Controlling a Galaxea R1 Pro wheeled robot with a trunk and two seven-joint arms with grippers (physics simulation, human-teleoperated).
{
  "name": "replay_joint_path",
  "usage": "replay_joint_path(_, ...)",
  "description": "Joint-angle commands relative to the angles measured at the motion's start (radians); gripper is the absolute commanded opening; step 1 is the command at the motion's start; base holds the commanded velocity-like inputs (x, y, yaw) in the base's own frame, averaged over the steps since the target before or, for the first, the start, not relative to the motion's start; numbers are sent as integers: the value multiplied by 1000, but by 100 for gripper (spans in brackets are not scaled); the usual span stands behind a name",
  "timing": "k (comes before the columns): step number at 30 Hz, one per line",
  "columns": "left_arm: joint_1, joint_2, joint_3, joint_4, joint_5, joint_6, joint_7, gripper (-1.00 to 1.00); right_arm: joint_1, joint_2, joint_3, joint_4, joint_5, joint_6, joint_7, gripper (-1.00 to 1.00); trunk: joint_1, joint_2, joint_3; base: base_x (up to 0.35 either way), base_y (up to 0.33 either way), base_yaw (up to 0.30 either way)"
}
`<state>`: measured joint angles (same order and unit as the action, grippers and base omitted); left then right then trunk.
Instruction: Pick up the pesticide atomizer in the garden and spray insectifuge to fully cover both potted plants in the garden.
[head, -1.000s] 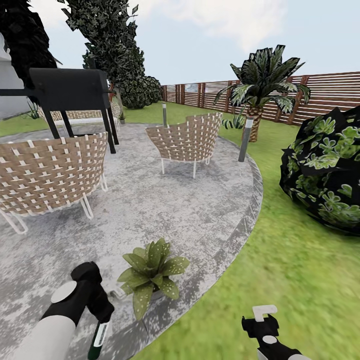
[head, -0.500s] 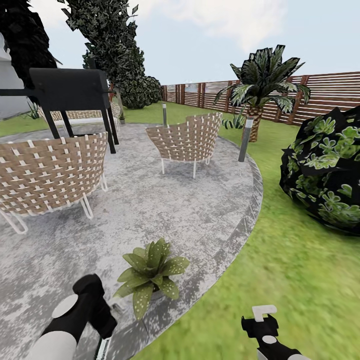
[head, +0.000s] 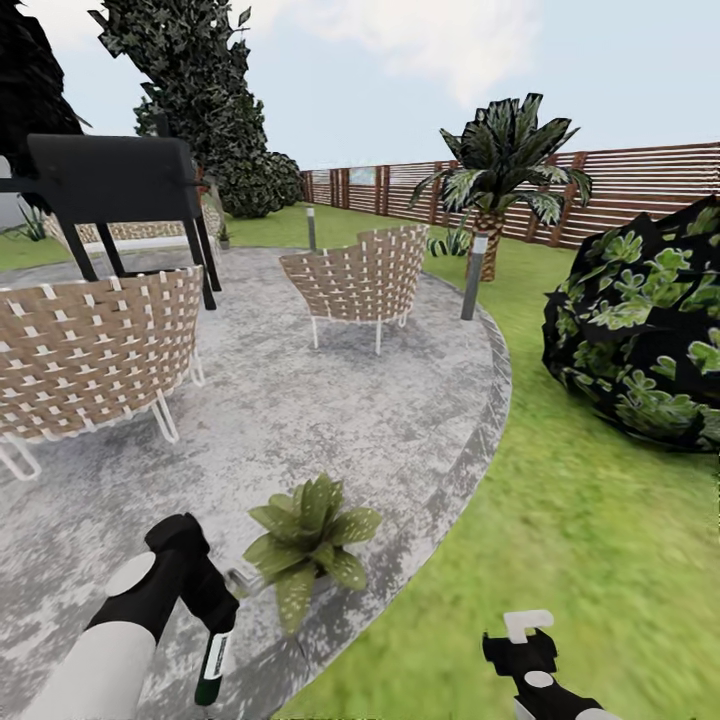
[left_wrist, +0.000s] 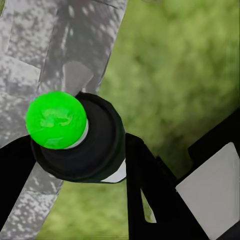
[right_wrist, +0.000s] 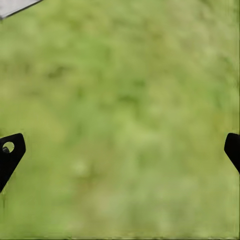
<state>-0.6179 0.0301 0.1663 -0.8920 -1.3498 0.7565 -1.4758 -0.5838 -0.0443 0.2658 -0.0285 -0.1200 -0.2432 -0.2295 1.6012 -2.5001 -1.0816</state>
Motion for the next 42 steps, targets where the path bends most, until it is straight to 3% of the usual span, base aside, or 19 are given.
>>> replay_joint_path(1, -3, -1, 0, -1, -7, 10, -9, -100, -1, -1, 9, 1, -10, -4, -2, 100, 0, 0, -1, -43, 293, -48)
replay_joint_path(11, -25, -6, -7, 6, -6, 11, -9, -100, -1, -2, 9, 1, -10, -4, -2, 100, 0, 0, -1, 41, 303, -6)
replay_joint_path(15, -17, -7, -81, 10, -7, 13, -9, -100, -1, -2, 9, 1, -10, -4, -1, 100, 0, 0, 1, 25, 312, -153)
replay_joint_path(18, -25, -2, -95, 15, -3, 13, -26, -100, -1, -2, 9, 1, -10, -4, -1, 100, 0, 0, 4, 2, 311, -221)
replay_joint_path(20, -43, 1, -96, 8, -18, 11, -95, -100, -1, -2, 9, 1, -10, -4, -1, 100, 0, 0, 5, 0, 280, -231)
replay_joint_path(24, -88, 2, -96, 4, -122, 10, -95, -100, -1, -2, 9, 1, -10, -4, -1, 100, 0, 0, 8, 0, 128, -233)
replay_joint_path(25, -89, 2, -97, 4, -134, 9, -95, -100, -1, -2, 9, 1, -10, -4, -1, 100, 0, 0, 9, 0, 16, -226)
replay_joint_path(36, -82, -21, -95, 17, -137, 13, -95, -100, -1, -5, 9, 2, -7, -5, -2, 100, 0, 0, 10, 0, 2, -29)
replay_joint_path(42, -79, -9, -99, 18, -140, 11, -95, -100, -1, -3, 7, 0, -11, -4, -2, 100, 0, 0, 11, 0, 0, -54)
